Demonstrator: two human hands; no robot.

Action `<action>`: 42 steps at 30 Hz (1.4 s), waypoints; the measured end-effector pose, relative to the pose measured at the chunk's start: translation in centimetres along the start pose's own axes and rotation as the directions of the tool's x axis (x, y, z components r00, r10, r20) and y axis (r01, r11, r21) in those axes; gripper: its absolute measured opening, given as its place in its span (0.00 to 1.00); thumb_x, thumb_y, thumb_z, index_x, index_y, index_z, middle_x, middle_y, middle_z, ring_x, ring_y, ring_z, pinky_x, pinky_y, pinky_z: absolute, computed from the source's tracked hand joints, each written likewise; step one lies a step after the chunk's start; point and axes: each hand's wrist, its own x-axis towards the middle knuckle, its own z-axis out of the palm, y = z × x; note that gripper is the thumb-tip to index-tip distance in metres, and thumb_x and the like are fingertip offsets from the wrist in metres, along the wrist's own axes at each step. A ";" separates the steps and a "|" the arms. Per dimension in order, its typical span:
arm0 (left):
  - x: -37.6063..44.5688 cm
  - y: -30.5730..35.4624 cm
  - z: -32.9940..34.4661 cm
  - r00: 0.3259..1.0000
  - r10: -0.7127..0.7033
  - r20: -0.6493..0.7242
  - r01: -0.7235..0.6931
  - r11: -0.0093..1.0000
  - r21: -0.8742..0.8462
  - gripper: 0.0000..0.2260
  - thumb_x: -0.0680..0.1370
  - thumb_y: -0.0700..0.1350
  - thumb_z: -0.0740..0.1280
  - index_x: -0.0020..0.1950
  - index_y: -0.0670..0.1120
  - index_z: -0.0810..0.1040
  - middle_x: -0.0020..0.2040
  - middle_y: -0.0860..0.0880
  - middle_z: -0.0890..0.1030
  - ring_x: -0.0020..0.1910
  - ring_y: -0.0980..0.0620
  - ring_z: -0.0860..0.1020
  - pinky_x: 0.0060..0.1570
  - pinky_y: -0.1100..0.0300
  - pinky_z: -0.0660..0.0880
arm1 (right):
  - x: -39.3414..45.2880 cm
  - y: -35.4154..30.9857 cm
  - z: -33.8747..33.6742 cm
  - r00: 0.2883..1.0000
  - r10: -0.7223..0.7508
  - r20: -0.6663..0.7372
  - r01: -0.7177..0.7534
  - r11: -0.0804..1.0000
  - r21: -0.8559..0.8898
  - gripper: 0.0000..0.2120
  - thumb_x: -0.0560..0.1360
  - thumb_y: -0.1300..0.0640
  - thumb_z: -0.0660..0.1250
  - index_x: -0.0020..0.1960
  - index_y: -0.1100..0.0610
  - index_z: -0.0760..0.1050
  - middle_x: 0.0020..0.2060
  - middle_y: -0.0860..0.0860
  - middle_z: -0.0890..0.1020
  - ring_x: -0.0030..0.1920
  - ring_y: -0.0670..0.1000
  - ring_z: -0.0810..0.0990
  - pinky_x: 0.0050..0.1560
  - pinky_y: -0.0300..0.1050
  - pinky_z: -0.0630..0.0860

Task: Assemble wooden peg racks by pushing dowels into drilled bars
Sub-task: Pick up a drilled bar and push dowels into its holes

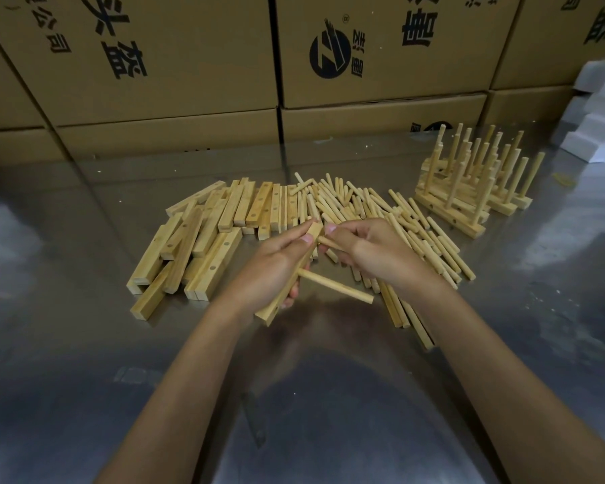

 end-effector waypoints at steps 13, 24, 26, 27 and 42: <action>0.8 -0.2 -4.1 0.887 -0.243 -0.392 0.075 0.914 -0.398 0.08 0.81 0.46 0.64 0.53 0.43 0.80 0.30 0.49 0.82 0.22 0.56 0.72 0.20 0.64 0.70 | -0.9 -0.4 -4.6 0.884 0.459 0.092 -0.224 0.587 -0.778 0.15 0.69 0.42 0.76 0.42 0.53 0.79 0.40 0.47 0.80 0.44 0.46 0.77 0.38 0.42 0.69; 0.5 0.3 -3.1 0.944 -0.255 -0.207 0.065 0.763 -0.643 0.05 0.82 0.41 0.65 0.53 0.41 0.77 0.33 0.47 0.82 0.28 0.55 0.75 0.21 0.67 0.71 | -0.2 0.8 -3.8 0.991 0.126 -0.044 -0.130 0.836 -0.533 0.06 0.73 0.53 0.67 0.41 0.54 0.80 0.35 0.51 0.84 0.39 0.51 0.82 0.40 0.49 0.77; 0.4 0.4 -2.8 0.946 -0.278 -0.168 0.072 0.684 -0.726 0.05 0.83 0.41 0.64 0.53 0.40 0.78 0.35 0.45 0.83 0.26 0.55 0.76 0.22 0.68 0.72 | -0.4 0.2 -3.7 1.000 0.030 -0.009 -0.031 0.922 -0.385 0.06 0.76 0.52 0.64 0.42 0.50 0.77 0.34 0.49 0.84 0.36 0.49 0.82 0.39 0.47 0.77; 0.4 0.4 -2.7 0.943 -0.289 -0.167 0.069 0.659 -0.749 0.06 0.83 0.41 0.64 0.52 0.39 0.78 0.37 0.44 0.83 0.26 0.55 0.76 0.22 0.68 0.72 | -0.6 -0.2 -3.4 0.998 0.018 0.068 0.004 0.952 -0.305 0.05 0.78 0.52 0.63 0.44 0.49 0.76 0.34 0.49 0.84 0.34 0.48 0.81 0.38 0.47 0.77; 0.5 0.2 -2.5 0.901 -0.298 -0.315 0.040 0.780 -0.624 0.13 0.79 0.56 0.69 0.55 0.49 0.82 0.34 0.53 0.78 0.32 0.55 0.75 0.33 0.59 0.75 | -2.9 -2.5 3.7 0.857 -0.502 0.118 0.486 0.710 -0.509 0.10 0.77 0.54 0.67 0.55 0.44 0.82 0.34 0.35 0.71 0.32 0.40 0.70 0.35 0.34 0.62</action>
